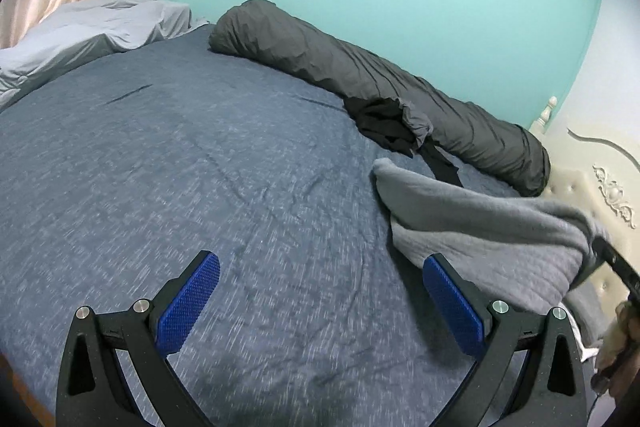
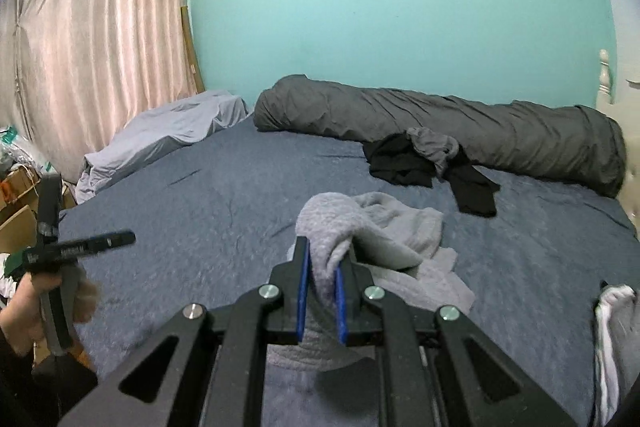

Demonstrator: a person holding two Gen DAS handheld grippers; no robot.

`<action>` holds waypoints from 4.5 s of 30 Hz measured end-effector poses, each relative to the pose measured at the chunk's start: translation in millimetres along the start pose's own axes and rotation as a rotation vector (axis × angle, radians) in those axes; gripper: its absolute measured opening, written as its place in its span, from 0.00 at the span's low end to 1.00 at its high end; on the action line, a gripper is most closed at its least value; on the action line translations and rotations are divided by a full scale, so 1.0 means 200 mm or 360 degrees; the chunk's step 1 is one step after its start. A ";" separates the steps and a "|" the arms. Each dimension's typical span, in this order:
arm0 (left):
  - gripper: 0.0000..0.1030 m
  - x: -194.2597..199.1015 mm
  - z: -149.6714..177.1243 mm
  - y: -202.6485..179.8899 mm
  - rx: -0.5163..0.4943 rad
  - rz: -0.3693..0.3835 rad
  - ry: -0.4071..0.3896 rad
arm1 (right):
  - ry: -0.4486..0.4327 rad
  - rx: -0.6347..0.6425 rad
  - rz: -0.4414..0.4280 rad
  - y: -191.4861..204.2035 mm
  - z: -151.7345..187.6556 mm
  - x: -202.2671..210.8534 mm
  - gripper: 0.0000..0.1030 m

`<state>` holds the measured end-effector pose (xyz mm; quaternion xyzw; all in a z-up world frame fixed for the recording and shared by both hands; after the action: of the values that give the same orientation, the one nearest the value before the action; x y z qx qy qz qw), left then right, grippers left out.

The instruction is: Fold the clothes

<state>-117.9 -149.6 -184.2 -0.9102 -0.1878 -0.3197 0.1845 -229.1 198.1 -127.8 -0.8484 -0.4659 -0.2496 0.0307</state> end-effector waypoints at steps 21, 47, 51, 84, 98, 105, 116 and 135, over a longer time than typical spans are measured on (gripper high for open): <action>1.00 -0.21 0.32 -0.08 -0.0010 0.0070 0.0131 | 0.0440 -0.0414 0.0189 -0.28 0.67 0.34 0.21; 1.00 -0.68 0.39 -0.04 -0.0129 -0.0017 0.0223 | 0.0652 -0.0601 0.0256 -0.69 0.39 -0.59 0.58; 1.00 -0.71 0.38 -0.01 -0.0100 -0.0031 0.0242 | 0.0709 -0.0598 0.0270 -0.72 0.33 -0.74 0.62; 1.00 -0.55 0.31 0.25 -0.0021 -0.0136 0.0121 | 0.0699 -0.0178 -0.0292 0.18 0.37 -0.89 0.06; 1.00 -0.48 0.29 0.36 0.0049 -0.0147 0.0128 | 0.0900 -0.0337 -0.0458 0.24 0.69 -0.80 0.10; 1.00 -0.60 0.30 0.29 0.0010 -0.0133 0.0181 | 0.0623 -0.0434 -0.0263 -0.03 0.46 -0.63 0.51; 1.00 -0.72 0.25 0.25 -0.0049 -0.0153 0.0211 | 0.0796 -0.0441 0.0145 -0.32 0.42 -0.95 0.59; 1.00 -0.81 0.28 0.27 -0.0041 -0.0174 0.0282 | 0.0929 -0.0405 -0.0082 -0.19 0.43 -1.47 0.13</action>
<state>-181.3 -206.4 -341.8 -0.8690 -0.2159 -0.4110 0.1709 -355.0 15.5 -342.2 -0.7260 -0.4237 -0.5393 0.0504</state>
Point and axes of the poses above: each gripper's, at about its wrist camera, not at the fingertips, and x roughly against the way its jaws point, y to its left, z to its underside, the point moved 1 cm from there along -x, roughly the way its jaws point, and after that the axes turned 13 degrees about -z, right-handed, at the moved point
